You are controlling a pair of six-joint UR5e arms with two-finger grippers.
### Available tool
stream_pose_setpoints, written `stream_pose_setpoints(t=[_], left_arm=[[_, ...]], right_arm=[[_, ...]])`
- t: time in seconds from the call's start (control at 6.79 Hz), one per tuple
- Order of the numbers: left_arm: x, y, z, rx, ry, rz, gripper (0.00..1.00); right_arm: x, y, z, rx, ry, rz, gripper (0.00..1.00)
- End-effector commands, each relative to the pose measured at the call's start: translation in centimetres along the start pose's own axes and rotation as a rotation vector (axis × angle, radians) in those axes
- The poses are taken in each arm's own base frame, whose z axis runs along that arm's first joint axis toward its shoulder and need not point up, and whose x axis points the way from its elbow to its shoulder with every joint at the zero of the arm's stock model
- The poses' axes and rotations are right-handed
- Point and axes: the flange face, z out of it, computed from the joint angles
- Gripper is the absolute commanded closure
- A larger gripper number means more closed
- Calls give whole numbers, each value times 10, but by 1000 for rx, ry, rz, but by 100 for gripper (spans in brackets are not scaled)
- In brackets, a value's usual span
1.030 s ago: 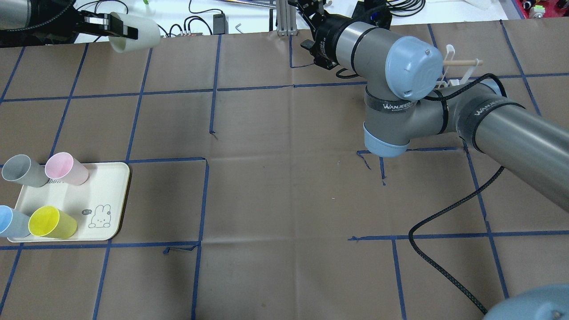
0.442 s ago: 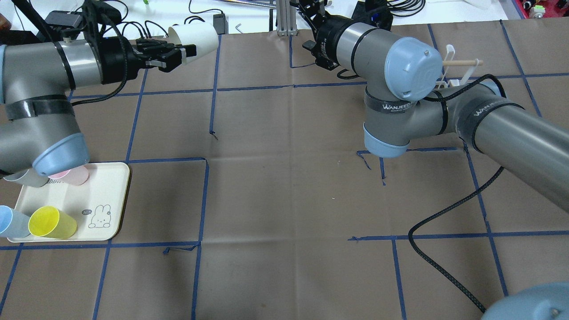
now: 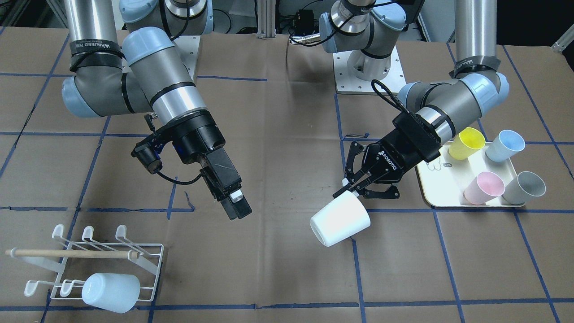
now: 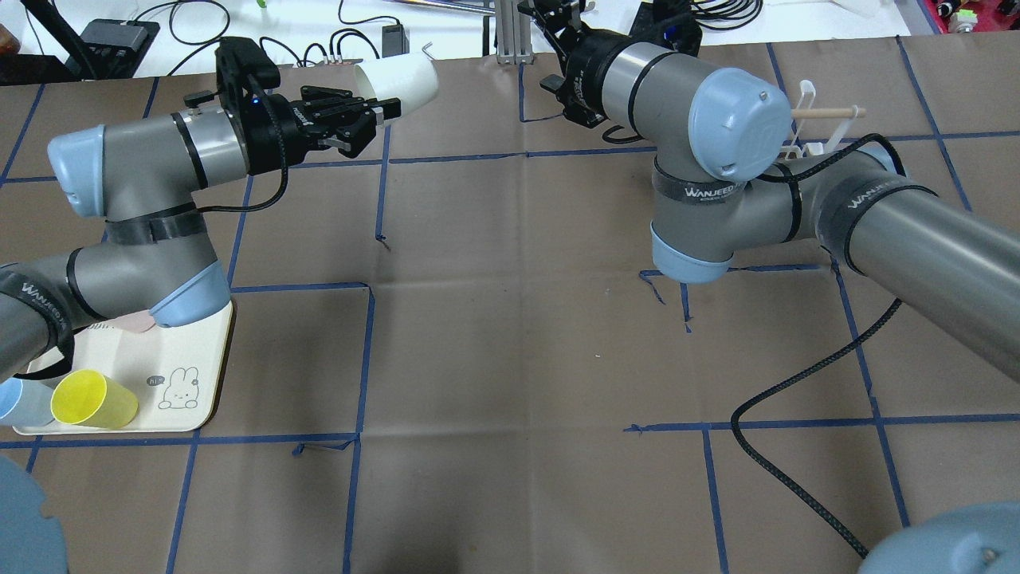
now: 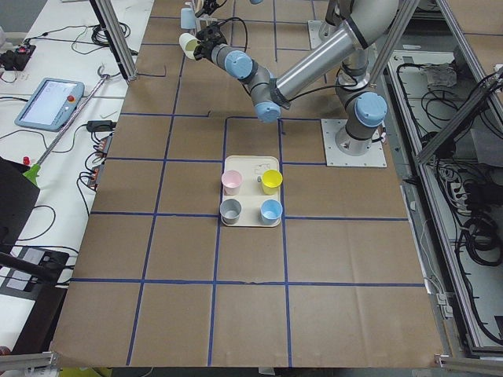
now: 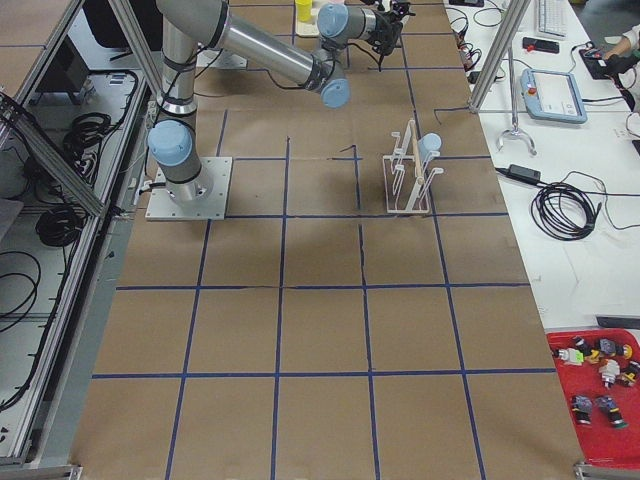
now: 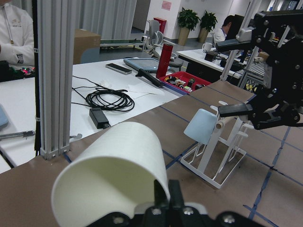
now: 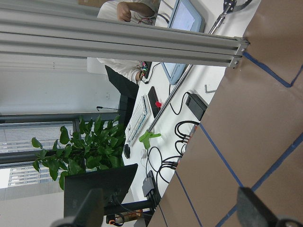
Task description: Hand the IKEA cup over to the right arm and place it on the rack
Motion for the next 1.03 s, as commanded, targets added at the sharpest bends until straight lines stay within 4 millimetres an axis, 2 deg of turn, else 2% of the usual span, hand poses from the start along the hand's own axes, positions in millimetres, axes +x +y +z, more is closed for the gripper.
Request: stream_pose_setpoints(t=[0.0,0.15,0.29,0.88], left_arm=[[24,-6,13,39,67,1,100],[44,-12,28,40,84,-1,100],[55,-9,38,45,67,14,99],[58,-10,39,50,51,23,98]], right_arm=[[5,1,3,-3,11,43,0],[7,1,3,-4,15,43,0],[7,1,3,-4,15,43,0],[13,4,3,-1,27,48,0]])
